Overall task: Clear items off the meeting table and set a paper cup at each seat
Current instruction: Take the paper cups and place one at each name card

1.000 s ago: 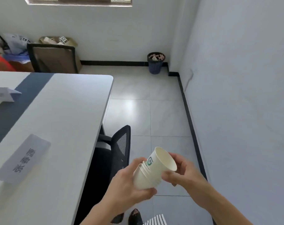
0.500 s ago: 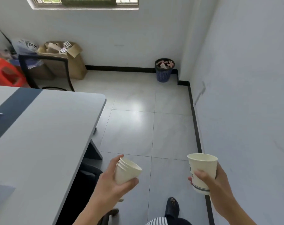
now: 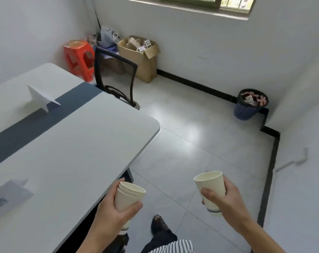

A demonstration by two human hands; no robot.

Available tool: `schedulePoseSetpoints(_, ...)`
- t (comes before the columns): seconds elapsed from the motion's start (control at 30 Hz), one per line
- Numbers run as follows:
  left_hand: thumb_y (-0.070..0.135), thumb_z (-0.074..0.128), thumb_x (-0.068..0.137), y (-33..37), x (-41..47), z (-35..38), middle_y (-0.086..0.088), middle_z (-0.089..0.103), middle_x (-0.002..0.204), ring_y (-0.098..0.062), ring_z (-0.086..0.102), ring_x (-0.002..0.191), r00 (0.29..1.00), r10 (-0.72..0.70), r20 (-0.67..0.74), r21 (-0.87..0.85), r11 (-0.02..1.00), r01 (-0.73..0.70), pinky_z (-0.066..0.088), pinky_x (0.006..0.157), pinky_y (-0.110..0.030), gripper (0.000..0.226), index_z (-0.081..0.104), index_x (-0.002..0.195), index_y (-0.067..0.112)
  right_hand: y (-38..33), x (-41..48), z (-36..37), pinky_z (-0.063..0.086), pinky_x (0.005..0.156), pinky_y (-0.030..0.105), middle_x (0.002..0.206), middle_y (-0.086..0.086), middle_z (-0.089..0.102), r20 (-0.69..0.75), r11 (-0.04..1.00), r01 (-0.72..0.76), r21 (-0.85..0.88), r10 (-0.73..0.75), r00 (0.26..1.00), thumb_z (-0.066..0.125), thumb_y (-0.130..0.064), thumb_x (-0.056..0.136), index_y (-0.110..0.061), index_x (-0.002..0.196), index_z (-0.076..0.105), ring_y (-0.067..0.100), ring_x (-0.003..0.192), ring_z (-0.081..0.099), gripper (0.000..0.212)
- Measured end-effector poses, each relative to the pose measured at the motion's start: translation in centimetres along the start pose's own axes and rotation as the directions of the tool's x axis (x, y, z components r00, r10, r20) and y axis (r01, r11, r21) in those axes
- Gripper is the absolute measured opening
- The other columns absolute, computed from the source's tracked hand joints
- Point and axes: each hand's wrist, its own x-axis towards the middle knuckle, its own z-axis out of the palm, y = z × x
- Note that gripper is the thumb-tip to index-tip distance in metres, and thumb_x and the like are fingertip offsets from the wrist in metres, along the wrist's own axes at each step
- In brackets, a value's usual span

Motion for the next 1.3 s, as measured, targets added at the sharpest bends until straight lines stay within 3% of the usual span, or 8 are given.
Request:
schedulePoseSetpoints(0.2, 0.051, 0.084, 0.049, 3.7, 8.7, -1.3, 0.006, 0.065, 0.111, -0.01, 0.065, 0.092, 0.991, 0.003, -0.135, -0.05, 0.999, -0.01, 0.053, 0.056, -0.013, 0.084, 0.047, 0.124, 0.045, -5.0, 9.6, 3.5, 0.055, 0.059, 0.033, 0.08, 0.01, 0.07, 0.16, 0.99, 0.099, -0.099, -0.082, 0.984, 0.077, -0.043, 0.048, -0.035, 0.101, 0.066, 0.037, 0.074, 0.068, 0.055)
schedulePoseSetpoints(0.33, 0.03, 0.088, 0.066, 6.4, 13.0, -2.2, 0.011, 0.061, 0.11, -0.002, 0.061, 0.093, 0.978, 0.013, -0.21, -0.064, 0.998, -0.027, 0.052, 0.056, -0.01, 0.073, 0.046, 0.126, 0.043, -7.1, 15.6, 4.9, 0.055, 0.056, 0.03, 0.08, 0.011, 0.07, 0.245, 0.98, 0.089, -0.176, -0.044, 0.969, 0.08, -0.047, 0.045, -0.031, 0.106, 0.064, 0.034, 0.072, 0.069, 0.065)
schedulePoseSetpoints(0.43, 0.045, 0.086, 0.055, 6.7, 15.1, -3.7, 0.011, 0.062, 0.109, -0.011, 0.064, 0.093, 0.947, -0.058, -0.317, -0.109, 0.994, 0.024, 0.058, 0.064, -0.023, 0.078, 0.048, 0.124, 0.047, -8.4, 20.2, 6.4, 0.056, 0.059, 0.033, 0.084, 0.01, 0.071, 0.347, 0.97, 0.116, -0.214, -0.036, 0.937, 0.083, -0.063, 0.037, -0.033, 0.106, 0.066, 0.033, 0.074, 0.07, 0.077)
schedulePoseSetpoints(0.57, 0.053, 0.082, 0.049, 5.0, 16.3, -5.4, 0.009, 0.064, 0.108, -0.016, 0.067, 0.089, 0.839, -0.205, -0.504, -0.195, 0.973, 0.121, 0.058, 0.068, -0.03, 0.082, 0.048, 0.123, 0.047, -10.1, 27.9, 9.7, 0.054, 0.059, 0.035, 0.077, 0.011, 0.071, 0.487, 0.95, 0.147, -0.276, 0.006, 0.873, 0.078, -0.063, 0.043, -0.031, 0.093, 0.07, 0.036, 0.075, 0.069, 0.059)
schedulePoseSetpoints(0.8, 0.057, 0.079, 0.046, 6.2, 17.0, -5.1, 0.027, 0.064, 0.104, -0.001, 0.066, 0.092, 0.598, -0.367, -0.712, -0.358, 0.923, 0.14, 0.051, 0.074, -0.022, 0.078, 0.047, 0.117, 0.052, -15.6, 38.7, 18.6, 0.049, 0.051, 0.018, 0.069, -0.003, 0.067, 0.752, 0.885, 0.306, -0.35, 0.071, 0.655, 0.069, -0.066, 0.048, -0.019, 0.092, 0.065, 0.006, 0.06, 0.06, 0.064)
schedulePoseSetpoints(0.9, 0.055, 0.079, 0.049, 6.9, 16.6, -4.0, 0.024, 0.065, 0.104, -0.005, 0.068, 0.088, 0.499, -0.426, -0.754, -0.418, 0.898, 0.136, 0.053, 0.072, -0.021, 0.081, 0.046, 0.122, 0.048, -16.9, 40.5, 23.6, 0.051, 0.056, 0.029, 0.073, -0.001, 0.066, 0.844, 0.852, 0.39, -0.349, 0.106, 0.526, 0.071, -0.072, 0.049, -0.024, 0.09, 0.064, 0.012, 0.064, 0.06, 0.064)
schedulePoseSetpoints(1.07, 0.052, 0.079, 0.047, 5.8, 15.1, -3.7, 0.024, 0.065, 0.105, -0.003, 0.068, 0.086, 0.342, -0.517, -0.785, -0.502, 0.854, 0.139, 0.053, 0.067, -0.013, 0.083, 0.048, 0.124, 0.043, -17.3, 40.0, 32.6, 0.05, 0.056, 0.029, 0.077, -0.003, 0.064, 0.931, 0.803, 0.513, -0.302, 0.134, 0.339, 0.066, -0.07, 0.057, -0.028, 0.086, 0.06, 0.016, 0.069, 0.06, 0.051)
schedulePoseSetpoints(1.3, 0.055, 0.08, 0.048, 1.3, 14.2, -9.8, 0.017, 0.067, 0.105, -0.006, 0.068, 0.088, 0.306, -0.579, -0.756, -0.572, 0.811, 0.121, 0.054, 0.07, -0.02, 0.077, 0.047, 0.118, 0.053, -15.2, 35.8, 45.1, 0.049, 0.07, 0.021, 0.098, -0.009, 0.067, 0.963, 0.777, 0.575, -0.255, 0.151, 0.223, 0.076, -0.056, 0.06, -0.028, 0.107, 0.058, 0.008, 0.091, 0.062, 0.058)
